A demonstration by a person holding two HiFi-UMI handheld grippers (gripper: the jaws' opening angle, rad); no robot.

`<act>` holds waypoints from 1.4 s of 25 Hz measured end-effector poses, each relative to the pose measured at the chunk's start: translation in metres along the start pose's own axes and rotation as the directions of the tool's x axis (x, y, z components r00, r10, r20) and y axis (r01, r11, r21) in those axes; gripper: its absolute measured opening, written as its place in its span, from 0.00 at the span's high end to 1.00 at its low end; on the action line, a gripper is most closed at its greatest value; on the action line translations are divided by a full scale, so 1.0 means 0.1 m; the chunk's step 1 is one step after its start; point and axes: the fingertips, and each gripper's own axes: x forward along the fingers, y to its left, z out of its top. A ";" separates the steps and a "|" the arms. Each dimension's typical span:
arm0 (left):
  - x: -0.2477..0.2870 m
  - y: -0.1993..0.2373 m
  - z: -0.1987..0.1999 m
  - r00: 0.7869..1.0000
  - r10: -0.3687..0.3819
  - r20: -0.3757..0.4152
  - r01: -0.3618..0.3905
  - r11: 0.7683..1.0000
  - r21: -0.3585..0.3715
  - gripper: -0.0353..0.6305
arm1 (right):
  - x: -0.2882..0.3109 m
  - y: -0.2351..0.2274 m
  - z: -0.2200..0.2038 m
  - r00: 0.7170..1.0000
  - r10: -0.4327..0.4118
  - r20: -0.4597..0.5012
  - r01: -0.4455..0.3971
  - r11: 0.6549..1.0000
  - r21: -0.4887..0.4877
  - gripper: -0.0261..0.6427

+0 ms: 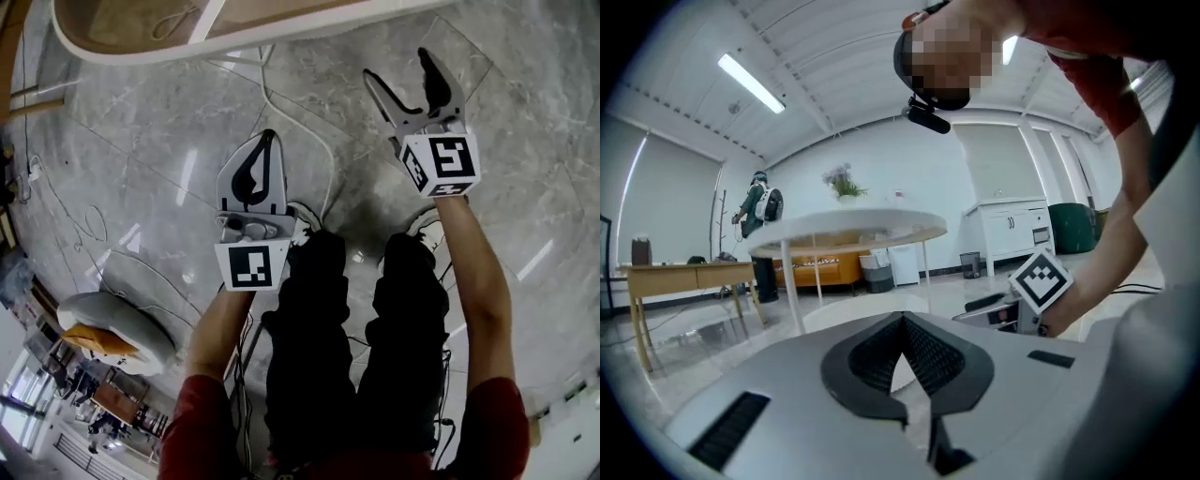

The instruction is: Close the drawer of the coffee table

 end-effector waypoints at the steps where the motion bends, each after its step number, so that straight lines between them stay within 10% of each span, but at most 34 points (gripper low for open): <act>1: -0.08 0.07 0.20 1.000 0.014 -0.012 -0.014 1.000 -0.010 0.93 | -0.15 0.05 0.17 1.000 -0.009 -0.012 0.010 1.000 0.023 0.39; 9: -0.72 0.51 2.57 0.990 0.127 -0.058 -0.132 0.988 -0.084 0.93 | -1.68 0.38 2.25 0.993 -0.110 -0.039 0.114 0.985 0.129 0.39; 21: -1.43 0.77 5.75 0.979 0.199 -0.039 -0.201 0.977 -0.068 0.93 | -3.15 1.00 5.73 0.994 -0.046 0.103 0.050 0.998 -0.037 0.39; 35: -1.67 1.19 7.30 0.956 0.257 0.140 -0.254 0.966 -0.043 0.93 | -3.71 1.13 7.54 0.932 -0.121 0.342 0.155 0.985 -0.074 0.39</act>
